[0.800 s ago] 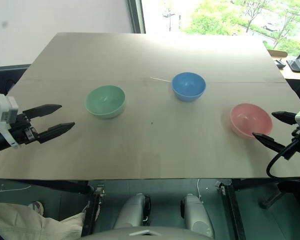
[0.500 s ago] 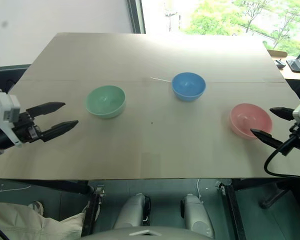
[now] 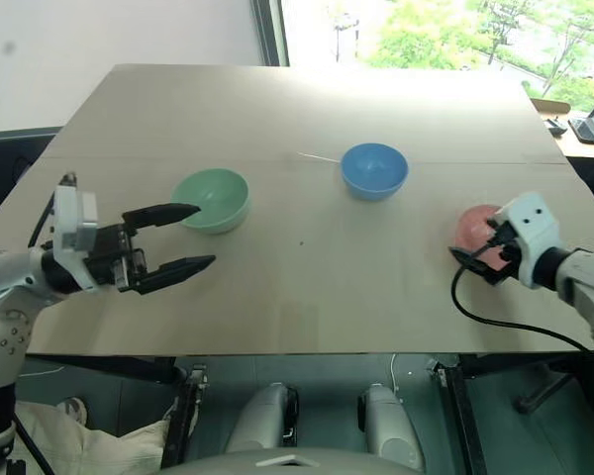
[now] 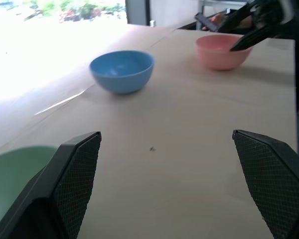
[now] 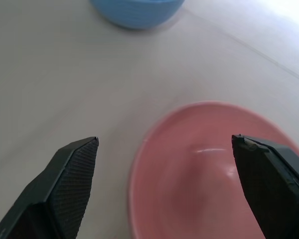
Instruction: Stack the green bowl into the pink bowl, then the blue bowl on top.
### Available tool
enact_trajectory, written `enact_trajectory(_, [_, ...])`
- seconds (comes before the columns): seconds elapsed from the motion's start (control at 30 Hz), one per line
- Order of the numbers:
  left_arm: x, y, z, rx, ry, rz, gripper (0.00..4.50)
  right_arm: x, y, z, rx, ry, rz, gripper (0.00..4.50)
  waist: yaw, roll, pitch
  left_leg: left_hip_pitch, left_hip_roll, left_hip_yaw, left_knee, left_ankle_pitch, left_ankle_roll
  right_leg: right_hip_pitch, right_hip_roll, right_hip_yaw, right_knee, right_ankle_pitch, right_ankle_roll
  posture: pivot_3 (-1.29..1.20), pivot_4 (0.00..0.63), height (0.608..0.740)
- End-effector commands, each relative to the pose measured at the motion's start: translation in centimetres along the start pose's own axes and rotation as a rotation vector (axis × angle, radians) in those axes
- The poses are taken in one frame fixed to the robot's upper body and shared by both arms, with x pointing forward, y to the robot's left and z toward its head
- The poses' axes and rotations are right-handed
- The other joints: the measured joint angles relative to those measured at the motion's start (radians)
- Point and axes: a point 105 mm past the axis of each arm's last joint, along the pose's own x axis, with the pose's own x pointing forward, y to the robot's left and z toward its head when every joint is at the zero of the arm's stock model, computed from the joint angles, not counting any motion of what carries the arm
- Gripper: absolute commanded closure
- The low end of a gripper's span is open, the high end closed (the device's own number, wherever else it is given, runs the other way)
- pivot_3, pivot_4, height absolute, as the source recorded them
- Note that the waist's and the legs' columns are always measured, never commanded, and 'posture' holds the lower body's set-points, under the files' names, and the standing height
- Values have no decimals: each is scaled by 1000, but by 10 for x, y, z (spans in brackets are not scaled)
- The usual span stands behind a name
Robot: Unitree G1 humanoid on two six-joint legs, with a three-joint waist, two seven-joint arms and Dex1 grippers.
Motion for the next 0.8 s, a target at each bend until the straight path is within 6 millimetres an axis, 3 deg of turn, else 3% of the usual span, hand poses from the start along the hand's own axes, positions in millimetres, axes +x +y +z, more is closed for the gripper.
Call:
enact_trajectory(0.03, [6,-9,11,35,-35,-31,0,5,-4,-5,24,44,-27,396,1,0,0,-1,0,0,0,0,0,0,0,0,0,0,0,0,150,740])
enact_trajectory(0.13, [6,-12,13,29,-42,-47,0,8,3,-8,58,61,13,1084,1,0,0,-1,0,0,0,0,0,0,0,0,0,0,0,0,150,740])
enact_trajectory(0.17, [5,-12,14,28,-43,-49,0,8,4,-7,58,63,14,1737,1,0,0,-1,0,0,0,0,0,0,0,0,0,0,0,0,150,740])
enact_trajectory(0.27, [5,-12,15,29,-47,-53,0,10,4,-3,53,46,8,2615,0,0,0,0,0,0,0,0,0,0,0,0,1,0,0,0,150,740])
enact_trajectory(0.4, [4,-13,15,27,-48,-52,0,11,6,2,36,30,18,4329,0,0,0,0,0,0,1,0,0,0,0,1,2,0,0,0,150,740])
enact_trajectory(0.53, [4,-14,12,21,-45,-52,0,12,18,15,-22,-11,70,4431,0,0,0,0,0,0,1,0,0,0,0,1,2,0,0,0,150,740])
enact_trajectory(0.67, [1,-12,6,10,-26,-29,0,13,76,36,-144,-96,305,4431,-3,0,0,0,0,0,1,0,0,-1,1,1,2,0,0,0,150,740])
enact_trajectory(0.8, [-1,-8,0,10,7,-4,0,19,115,41,-222,-115,431,4431,-1,0,0,0,1,0,1,0,0,-1,1,1,3,0,0,0,150,740])
